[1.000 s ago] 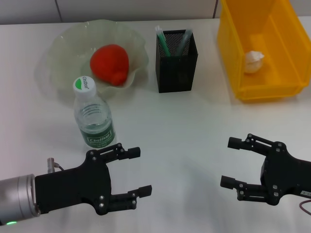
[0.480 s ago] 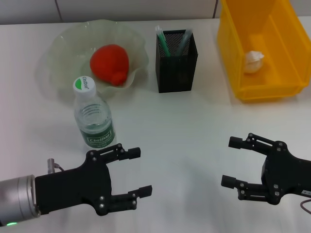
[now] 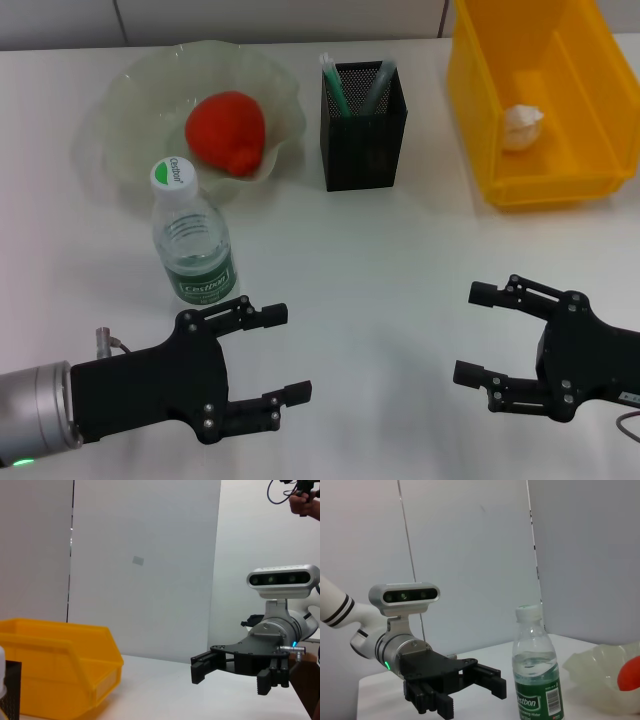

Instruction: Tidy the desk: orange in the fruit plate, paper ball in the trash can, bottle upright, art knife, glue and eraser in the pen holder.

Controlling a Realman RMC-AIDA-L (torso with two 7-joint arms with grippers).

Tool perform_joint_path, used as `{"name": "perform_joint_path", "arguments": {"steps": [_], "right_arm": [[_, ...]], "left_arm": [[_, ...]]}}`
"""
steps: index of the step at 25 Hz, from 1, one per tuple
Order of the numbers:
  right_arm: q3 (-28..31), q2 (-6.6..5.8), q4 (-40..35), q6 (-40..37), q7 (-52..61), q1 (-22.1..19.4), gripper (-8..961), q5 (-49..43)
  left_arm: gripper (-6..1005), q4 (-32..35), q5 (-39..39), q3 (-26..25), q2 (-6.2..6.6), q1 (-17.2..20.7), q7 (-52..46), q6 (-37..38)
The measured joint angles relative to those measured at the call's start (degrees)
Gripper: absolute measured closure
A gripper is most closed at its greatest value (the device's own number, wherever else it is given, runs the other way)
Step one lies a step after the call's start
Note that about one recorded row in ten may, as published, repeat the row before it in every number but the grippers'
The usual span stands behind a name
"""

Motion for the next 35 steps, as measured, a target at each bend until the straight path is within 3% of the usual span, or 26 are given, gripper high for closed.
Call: {"name": "perform_joint_path", "arguments": {"steps": [35], "right_arm": [[2.1,0.01,-0.2,-0.7,0.1,0.1,111,0.4]], "left_arm": [[216,0.0,0.0,-0.4,-0.06,-0.4,0.0,0.2]]}}
